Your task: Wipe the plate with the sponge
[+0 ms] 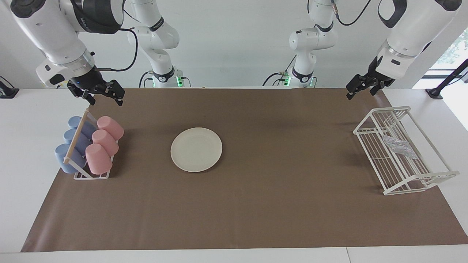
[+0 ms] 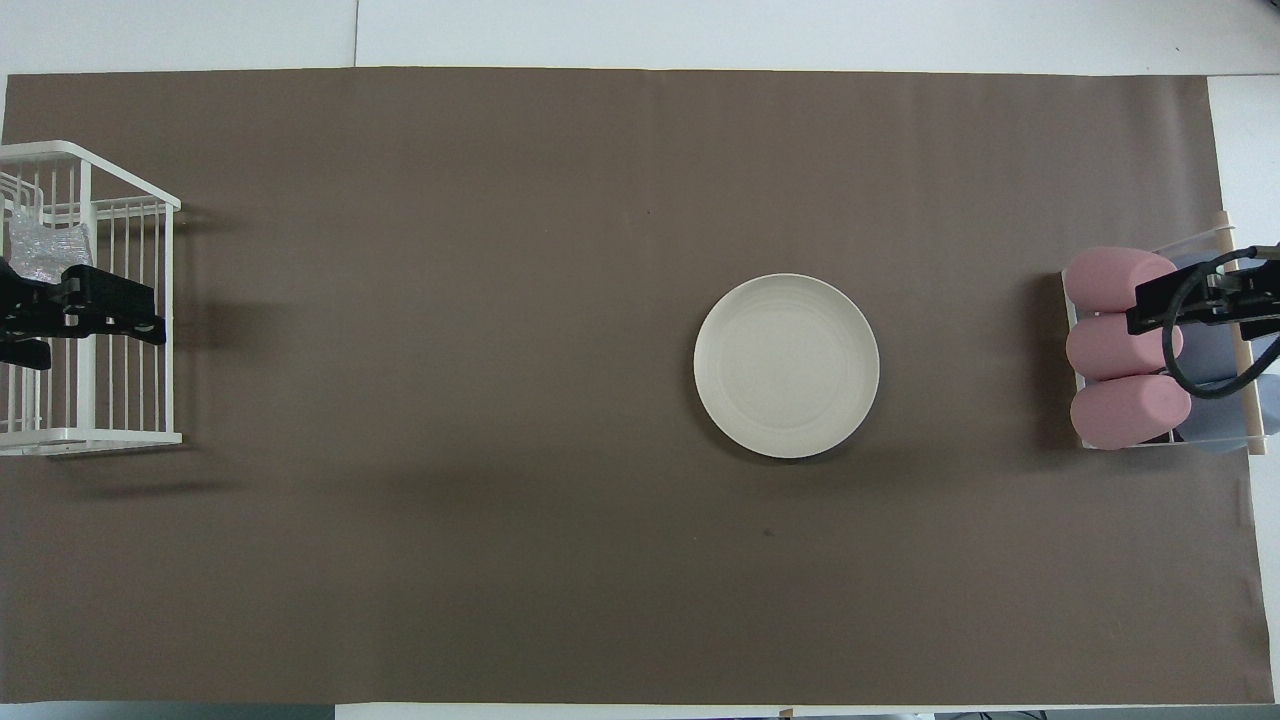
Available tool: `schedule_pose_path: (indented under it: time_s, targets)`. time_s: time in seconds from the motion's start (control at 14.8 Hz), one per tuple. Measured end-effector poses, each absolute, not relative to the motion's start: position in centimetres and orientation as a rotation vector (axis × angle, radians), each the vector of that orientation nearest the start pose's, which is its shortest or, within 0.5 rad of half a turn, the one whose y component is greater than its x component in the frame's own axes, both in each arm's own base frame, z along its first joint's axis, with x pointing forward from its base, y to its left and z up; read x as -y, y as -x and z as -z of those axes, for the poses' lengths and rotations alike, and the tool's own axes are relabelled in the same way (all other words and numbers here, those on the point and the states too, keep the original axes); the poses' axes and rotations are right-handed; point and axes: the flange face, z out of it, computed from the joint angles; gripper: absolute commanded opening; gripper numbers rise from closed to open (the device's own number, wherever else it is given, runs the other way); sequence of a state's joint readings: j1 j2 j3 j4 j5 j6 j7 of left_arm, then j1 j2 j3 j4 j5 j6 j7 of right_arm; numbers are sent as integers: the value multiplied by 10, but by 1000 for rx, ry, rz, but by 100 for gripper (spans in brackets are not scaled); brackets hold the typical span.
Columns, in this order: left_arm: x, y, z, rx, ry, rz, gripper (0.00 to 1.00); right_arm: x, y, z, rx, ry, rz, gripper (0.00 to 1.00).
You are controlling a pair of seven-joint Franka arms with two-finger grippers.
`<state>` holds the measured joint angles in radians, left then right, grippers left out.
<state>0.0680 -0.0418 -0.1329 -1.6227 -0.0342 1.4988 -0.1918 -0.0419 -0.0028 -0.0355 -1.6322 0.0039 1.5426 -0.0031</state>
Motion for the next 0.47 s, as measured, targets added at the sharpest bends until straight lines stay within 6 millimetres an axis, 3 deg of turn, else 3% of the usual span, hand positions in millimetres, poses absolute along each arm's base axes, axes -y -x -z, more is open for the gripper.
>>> schedule_pose_path:
  time_s: [0.47]
  targets:
    - [45,-531,-617,181,3152,-131,100,42,-547,-595,-116,3129,-136,100]
